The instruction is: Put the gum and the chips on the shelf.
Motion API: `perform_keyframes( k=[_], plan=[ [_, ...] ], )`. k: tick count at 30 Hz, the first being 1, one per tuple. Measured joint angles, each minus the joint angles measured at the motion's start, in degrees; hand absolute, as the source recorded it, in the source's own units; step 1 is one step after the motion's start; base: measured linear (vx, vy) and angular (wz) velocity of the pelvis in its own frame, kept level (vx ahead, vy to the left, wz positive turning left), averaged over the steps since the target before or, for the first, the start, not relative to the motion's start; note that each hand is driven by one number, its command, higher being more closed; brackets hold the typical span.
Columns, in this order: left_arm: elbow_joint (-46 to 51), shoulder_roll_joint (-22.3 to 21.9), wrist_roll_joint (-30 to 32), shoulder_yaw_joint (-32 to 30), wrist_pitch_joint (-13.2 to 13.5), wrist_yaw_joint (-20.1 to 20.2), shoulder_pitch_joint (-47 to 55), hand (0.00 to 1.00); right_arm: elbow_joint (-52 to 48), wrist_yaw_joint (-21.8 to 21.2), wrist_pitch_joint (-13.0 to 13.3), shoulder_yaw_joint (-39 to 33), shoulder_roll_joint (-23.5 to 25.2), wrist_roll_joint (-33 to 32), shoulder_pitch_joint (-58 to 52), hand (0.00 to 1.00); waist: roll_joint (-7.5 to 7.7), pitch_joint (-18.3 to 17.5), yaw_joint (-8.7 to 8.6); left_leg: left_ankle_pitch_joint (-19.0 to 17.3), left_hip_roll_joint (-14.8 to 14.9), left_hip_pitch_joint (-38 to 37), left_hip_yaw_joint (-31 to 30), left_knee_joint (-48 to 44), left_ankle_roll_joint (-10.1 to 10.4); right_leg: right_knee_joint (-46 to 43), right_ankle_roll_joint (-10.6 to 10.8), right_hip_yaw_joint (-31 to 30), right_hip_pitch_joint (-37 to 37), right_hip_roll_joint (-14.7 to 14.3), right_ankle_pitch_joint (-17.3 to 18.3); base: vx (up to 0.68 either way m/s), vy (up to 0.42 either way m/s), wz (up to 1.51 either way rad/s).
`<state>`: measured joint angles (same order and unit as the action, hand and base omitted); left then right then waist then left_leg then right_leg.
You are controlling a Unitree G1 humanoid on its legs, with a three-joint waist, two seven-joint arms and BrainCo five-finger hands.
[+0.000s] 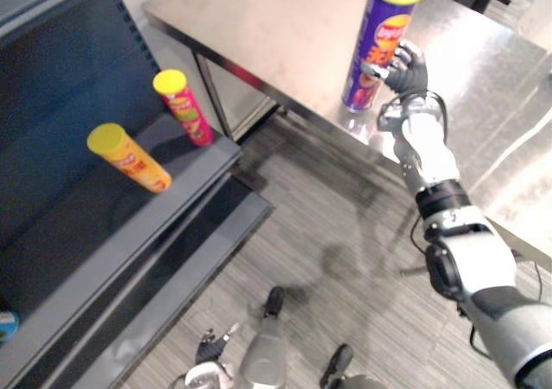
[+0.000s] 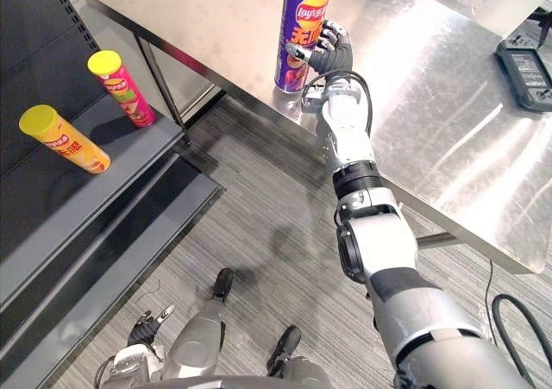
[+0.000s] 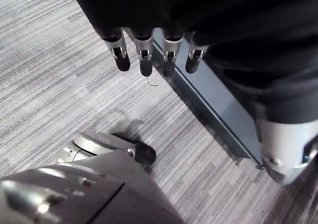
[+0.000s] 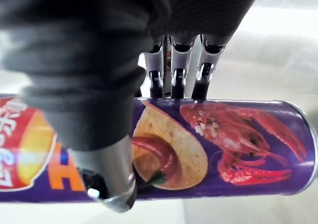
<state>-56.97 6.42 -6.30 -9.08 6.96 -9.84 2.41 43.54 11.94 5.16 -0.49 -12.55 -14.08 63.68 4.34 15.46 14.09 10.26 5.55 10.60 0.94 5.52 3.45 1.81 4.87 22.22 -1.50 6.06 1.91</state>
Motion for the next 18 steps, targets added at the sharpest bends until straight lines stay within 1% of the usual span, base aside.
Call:
perform_keyframes(
  k=[1,3,5,6,7,8,9,10,11,14,15,17,18],
  plan=[
    [0.0,0.0,0.1,-0.1,0.0,0.0,0.1,0.00,-3.3,-0.1,0.0,0.7,-0.1,0.0,-1.2,1.00,-0.01,0.0,-0.33,-0.1,0.1,-0.2,0.1,0.0,0.1,0.0,0.0,-0.3,0.0,0.0,0.0,-0.03,-0.010,-0.17],
    [0.0,0.3,0.3,-0.3,-0.1,0.1,0.3,0.00,-11.7,-0.2,0.2,1.5,-0.5,0.0,-4.7,1.00,0.01,0.0,-1.59,-0.2,0.3,-0.6,0.4,0.0,0.2,-0.2,0.0,-0.7,-0.1,-0.1,0.0,-0.03,-0.006,-0.11],
    [0.0,0.3,0.4,-0.4,-0.1,0.2,0.5,0.00,-18.6,-0.9,0.8,1.7,-1.5,0.1,-9.1,1.00,0.11,-0.3,-2.14,-0.4,0.4,-1.3,1.3,0.0,0.5,-0.3,0.0,-1.4,-0.4,0.0,0.0,-0.01,0.001,-0.13],
    [0.0,0.4,0.5,-0.4,-0.1,0.3,0.7,0.00,-20.2,-1.1,0.9,1.9,-1.7,0.1,-10.4,1.00,0.19,-0.4,-2.40,-0.5,0.4,-1.5,1.5,0.0,0.5,-0.3,0.0,-1.6,-0.4,0.0,0.0,0.00,0.000,-0.18],
    [0.0,0.5,0.5,-0.5,-0.1,0.5,1.2,0.00,-23.4,-1.3,1.2,2.7,-2.0,0.1,-13.2,1.00,0.36,-0.7,-3.11,-0.7,0.4,-2.0,1.7,0.0,0.5,-0.3,0.0,-2.1,-0.7,0.1,0.0,0.01,-0.002,-0.17],
    [-0.1,0.5,0.9,-0.5,-0.1,1.0,1.8,0.00,-26.5,-1.9,1.6,3.2,-2.4,0.1,-16.8,1.00,0.58,-1.7,-3.35,-0.8,0.4,-2.0,1.9,0.0,0.5,-0.2,0.0,-2.4,-0.7,0.1,0.0,0.02,-0.005,-0.15],
    [-0.1,0.5,1.1,-0.4,-0.2,1.3,2.0,0.00,-27.8,-2.4,1.7,3.2,-2.4,0.1,-18.5,1.00,0.70,-2.2,-3.67,-0.8,0.4,-2.1,2.1,0.0,0.5,-0.1,0.0,-2.5,-0.7,0.1,0.0,0.03,-0.009,-0.11],
    [-0.2,0.6,1.8,-0.5,-0.2,1.4,2.4,0.00,-29.9,-3.1,1.9,3.2,-2.4,0.1,-21.7,1.00,0.86,-2.9,-4.53,-0.8,0.5,-2.3,2.2,0.0,0.5,0.0,0.0,-2.6,-0.8,0.1,0.0,0.04,-0.015,-0.09],
    [-0.3,0.6,2.7,-0.7,-0.3,1.5,2.5,0.00,-32.4,-3.7,1.9,3.2,-2.5,0.1,-25.1,1.00,0.84,-3.4,-4.62,-0.8,0.5,-2.6,2.5,0.0,0.5,0.0,0.0,-3.0,-0.9,0.0,0.0,0.03,-0.016,-0.13],
    [-0.9,0.5,2.9,-1.5,-0.6,1.8,2.6,0.00,-36.1,-5.5,2.1,3.2,-2.5,0.0,-31.1,1.00,0.79,-4.4,-5.02,-0.9,0.8,-3.2,3.1,0.0,0.5,0.0,0.0,-3.7,-1.1,-0.1,0.0,0.01,-0.019,-0.15],
    [-1.5,0.6,3.1,-1.8,-0.8,2.1,2.8,0.00,-37.8,-6.3,2.3,3.2,-2.5,0.0,-33.6,1.00,0.78,-4.9,-5.99,-1.0,1.0,-3.4,3.1,0.0,0.7,0.0,0.0,-3.7,-1.2,-0.2,0.0,0.00,-0.020,-0.04],
    [-1.7,0.6,3.1,-2.2,-0.9,2.6,2.9,0.00,-41.3,-7.5,2.5,2.6,-3.0,-0.4,-37.9,1.00,0.76,-5.2,-6.29,-1.3,1.2,-4.1,3.1,0.0,0.9,0.0,0.0,-3.9,-1.8,-0.4,0.0,-0.01,-0.016,-0.05],
    [-1.7,0.6,3.1,-2.4,-0.9,3.1,3.2,0.00,-43.9,-8.1,2.7,2.0,-3.4,-0.4,-40.8,1.00,0.75,-5.9,-6.38,-1.4,1.3,-4.1,3.1,0.0,1.1,0.1,0.0,-3.9,-1.7,-0.5,0.0,-0.02,-0.015,-0.03]
  ],
)
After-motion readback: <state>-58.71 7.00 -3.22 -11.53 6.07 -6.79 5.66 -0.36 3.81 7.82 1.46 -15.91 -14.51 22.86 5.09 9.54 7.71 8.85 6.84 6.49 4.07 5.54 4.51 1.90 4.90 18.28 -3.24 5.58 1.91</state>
